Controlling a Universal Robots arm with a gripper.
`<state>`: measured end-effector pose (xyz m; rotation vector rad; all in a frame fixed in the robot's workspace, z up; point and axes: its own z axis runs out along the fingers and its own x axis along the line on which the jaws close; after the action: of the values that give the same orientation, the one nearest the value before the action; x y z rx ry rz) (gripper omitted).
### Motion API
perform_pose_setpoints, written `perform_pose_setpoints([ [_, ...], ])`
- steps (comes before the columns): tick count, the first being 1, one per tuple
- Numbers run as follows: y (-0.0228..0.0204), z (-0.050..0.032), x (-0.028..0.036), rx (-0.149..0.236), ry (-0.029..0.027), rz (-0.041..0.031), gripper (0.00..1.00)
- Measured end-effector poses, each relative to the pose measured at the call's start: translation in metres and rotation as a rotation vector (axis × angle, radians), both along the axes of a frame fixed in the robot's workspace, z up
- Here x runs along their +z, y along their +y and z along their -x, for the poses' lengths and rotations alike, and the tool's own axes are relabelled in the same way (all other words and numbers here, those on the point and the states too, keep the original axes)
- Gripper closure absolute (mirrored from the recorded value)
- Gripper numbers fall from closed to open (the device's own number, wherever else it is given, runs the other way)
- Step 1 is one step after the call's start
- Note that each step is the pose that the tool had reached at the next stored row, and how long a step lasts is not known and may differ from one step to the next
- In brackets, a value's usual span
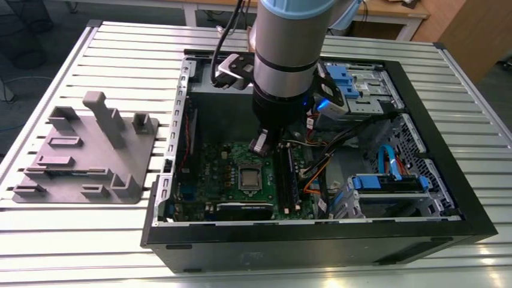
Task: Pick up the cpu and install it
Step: 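Close the cpu cover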
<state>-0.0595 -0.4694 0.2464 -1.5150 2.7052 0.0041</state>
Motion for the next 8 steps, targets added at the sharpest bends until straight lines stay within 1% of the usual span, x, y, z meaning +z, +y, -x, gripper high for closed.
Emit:
perform_pose_setpoints([
  [4, -0.0005, 0.0014, 0.0, 0.0, 0.0, 0.0001, 0.89],
  [8, -0.003, 0.0095, -0.0001, 0.0, -0.0015, 0.0, 0.89],
])
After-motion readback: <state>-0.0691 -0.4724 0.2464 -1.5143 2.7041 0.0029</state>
